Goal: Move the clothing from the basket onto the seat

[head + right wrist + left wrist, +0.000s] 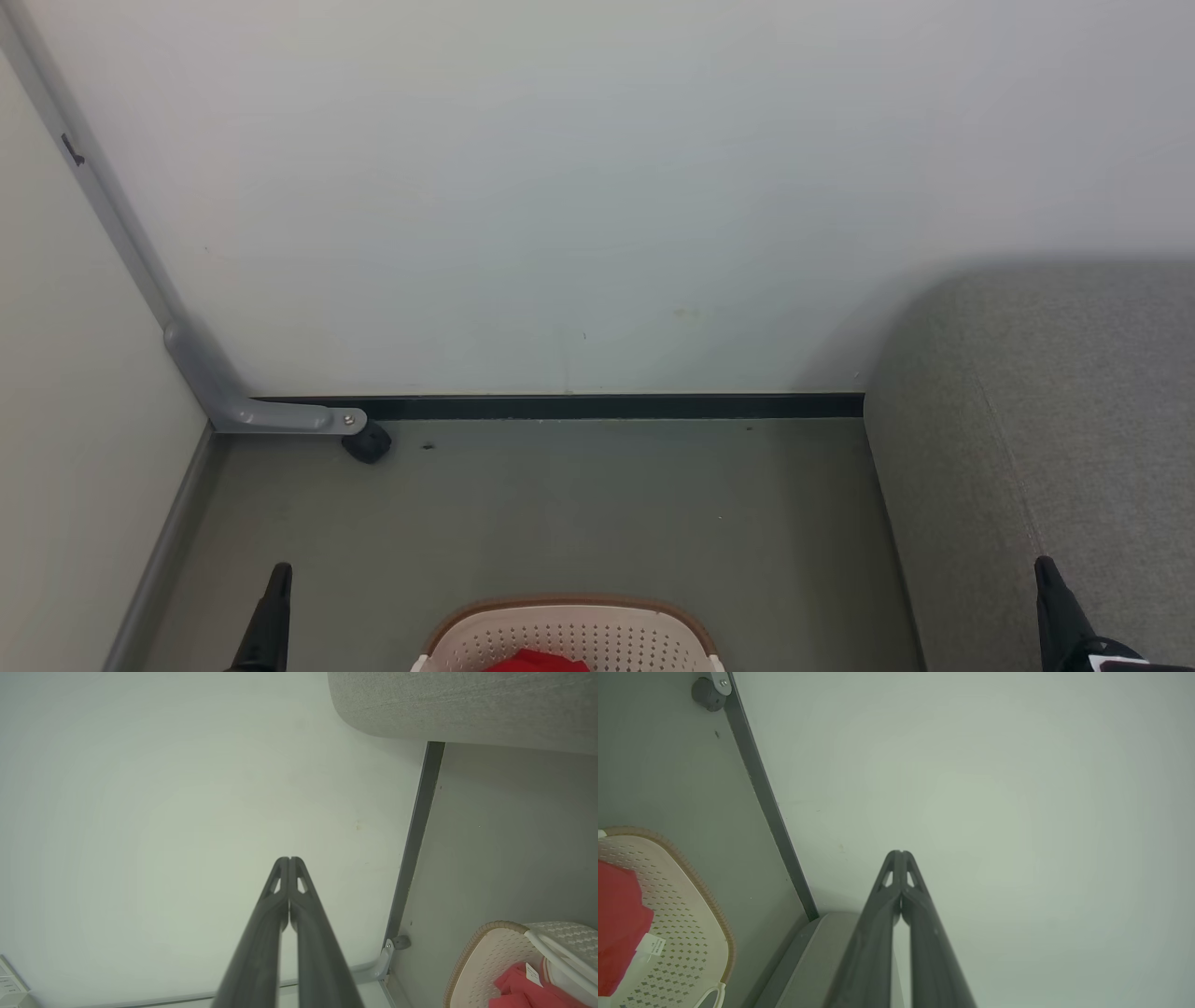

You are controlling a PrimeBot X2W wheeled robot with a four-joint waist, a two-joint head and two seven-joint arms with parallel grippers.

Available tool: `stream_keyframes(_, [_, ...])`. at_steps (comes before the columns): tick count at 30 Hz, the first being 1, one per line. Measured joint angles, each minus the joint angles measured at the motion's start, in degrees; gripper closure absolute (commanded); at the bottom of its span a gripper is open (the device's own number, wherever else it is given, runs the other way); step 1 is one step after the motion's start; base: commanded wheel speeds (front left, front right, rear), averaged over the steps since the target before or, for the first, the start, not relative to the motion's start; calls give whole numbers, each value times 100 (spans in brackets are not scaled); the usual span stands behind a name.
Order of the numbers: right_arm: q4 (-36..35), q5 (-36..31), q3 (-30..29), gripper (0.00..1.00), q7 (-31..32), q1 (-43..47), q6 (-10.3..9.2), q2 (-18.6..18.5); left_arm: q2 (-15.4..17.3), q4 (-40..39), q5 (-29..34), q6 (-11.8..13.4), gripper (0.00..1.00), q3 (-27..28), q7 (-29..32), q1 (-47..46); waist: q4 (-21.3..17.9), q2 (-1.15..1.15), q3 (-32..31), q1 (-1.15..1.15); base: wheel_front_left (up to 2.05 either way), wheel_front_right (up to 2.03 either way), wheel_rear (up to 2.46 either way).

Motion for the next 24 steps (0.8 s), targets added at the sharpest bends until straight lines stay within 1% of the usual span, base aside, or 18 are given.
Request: stream_keyframes(24, [0, 1, 0, 100, 0, 0, 1, 0, 0, -1, 0, 0, 100, 0, 0, 0, 0, 0, 0, 0, 0, 0, 0])
